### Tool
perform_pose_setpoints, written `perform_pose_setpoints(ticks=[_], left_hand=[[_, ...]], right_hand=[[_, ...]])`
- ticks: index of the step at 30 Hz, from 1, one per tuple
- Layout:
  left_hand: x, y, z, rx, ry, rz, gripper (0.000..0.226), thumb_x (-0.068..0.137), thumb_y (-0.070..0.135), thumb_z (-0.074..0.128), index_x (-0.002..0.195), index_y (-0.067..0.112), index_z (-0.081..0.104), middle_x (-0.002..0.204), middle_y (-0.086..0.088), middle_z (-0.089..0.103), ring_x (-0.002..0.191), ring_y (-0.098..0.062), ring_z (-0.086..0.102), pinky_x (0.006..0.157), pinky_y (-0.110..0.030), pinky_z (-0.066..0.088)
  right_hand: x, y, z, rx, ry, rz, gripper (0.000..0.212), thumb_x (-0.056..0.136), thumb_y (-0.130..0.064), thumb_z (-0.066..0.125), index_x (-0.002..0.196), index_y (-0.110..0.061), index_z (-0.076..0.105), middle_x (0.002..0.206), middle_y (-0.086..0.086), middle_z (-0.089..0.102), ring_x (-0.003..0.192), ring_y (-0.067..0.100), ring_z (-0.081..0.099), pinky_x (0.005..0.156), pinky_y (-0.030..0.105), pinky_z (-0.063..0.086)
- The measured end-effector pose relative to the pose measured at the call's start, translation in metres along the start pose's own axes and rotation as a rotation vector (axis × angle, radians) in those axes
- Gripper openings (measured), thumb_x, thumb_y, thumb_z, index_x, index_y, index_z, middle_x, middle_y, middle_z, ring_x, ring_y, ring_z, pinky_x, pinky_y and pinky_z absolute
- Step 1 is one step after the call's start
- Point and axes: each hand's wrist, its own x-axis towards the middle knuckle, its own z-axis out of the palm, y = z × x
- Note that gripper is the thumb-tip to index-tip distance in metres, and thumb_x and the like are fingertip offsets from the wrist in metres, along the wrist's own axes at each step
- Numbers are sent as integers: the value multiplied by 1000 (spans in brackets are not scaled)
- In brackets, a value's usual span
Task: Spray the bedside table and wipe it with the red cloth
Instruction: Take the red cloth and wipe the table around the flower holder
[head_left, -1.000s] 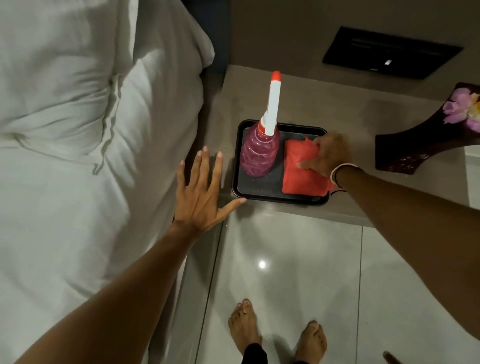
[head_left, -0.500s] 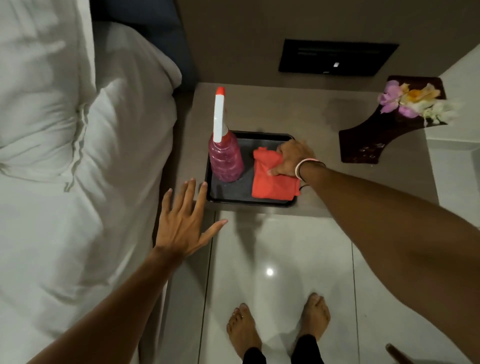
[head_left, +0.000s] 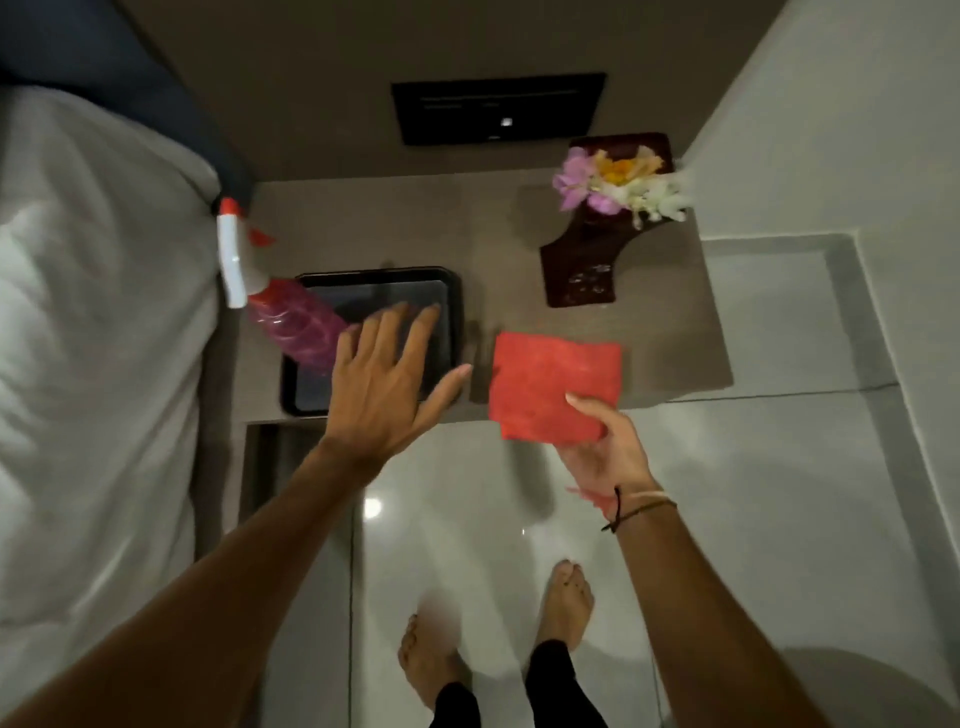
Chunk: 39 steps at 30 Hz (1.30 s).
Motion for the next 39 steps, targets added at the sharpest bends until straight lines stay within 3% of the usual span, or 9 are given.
perform_pose_setpoints(ticks=[3,8,11,14,25,29,31,36,39], left_hand=[[42,46,-16,-48,112,58,78,99,68,28,144,10,55,143,-21,58,124,-39,60,101,-50,47],[112,112,-41,-73,231,233,79,100,67,32,156,11,39,160,-23,40,144,-39,45,115,-52,40],[150,141,-41,-44,103,391,82,99,65,38,163,16,22,170,-22,19,158,-38,21,127,-55,25],[178,148,-24,78,-86,443,83,100,62,40,165,24,5,173,-18,2,161,-35,5,132,-54,10],[255,121,-35,111,-258,537,62,110,28,36,164,28,7,172,-14,19,158,-36,21,127,-60,18],[280,117,-44,33,-328,530,60,109,24,39,163,25,13,166,-19,30,151,-40,33,125,-62,24],[287,114,-44,-18,-330,541,59,109,24,40,163,25,16,162,-17,37,145,-38,41,121,-59,31],[300,108,-36,-73,-300,569,58,109,22,40,163,23,20,161,-16,40,144,-37,44,118,-58,36],[308,107,-32,-95,-296,537,54,108,23,42,160,23,27,146,-24,54,129,-42,56,111,-55,44]], right_hand=[[-20,-10,-41,154,40,-62,52,73,-4,71,125,-3,64,124,18,72,124,38,62,109,54,47],[-28,-24,-69,229,30,-124,52,83,6,60,133,-4,59,125,20,70,114,40,68,98,52,56],[-22,-32,-66,143,56,-175,57,84,4,64,140,-4,53,132,19,67,118,37,66,91,45,59],[-12,-33,-58,133,110,-229,59,85,1,67,141,-7,51,141,21,59,127,39,60,103,49,52],[31,-43,11,86,388,-357,48,90,3,62,137,-2,54,138,21,61,128,38,58,116,54,40],[47,-44,48,-262,579,-709,51,91,7,57,140,-5,51,127,-1,63,126,20,59,112,31,45],[62,-44,62,-576,603,-976,71,78,15,46,146,-4,43,147,10,51,136,21,49,114,21,40],[123,-60,83,-1520,694,-1047,92,82,-9,64,159,-29,17,168,21,9,156,38,7,126,54,11],[148,-56,79,-1819,676,-954,80,91,-34,55,160,-28,14,167,26,8,155,43,5,124,61,18]])
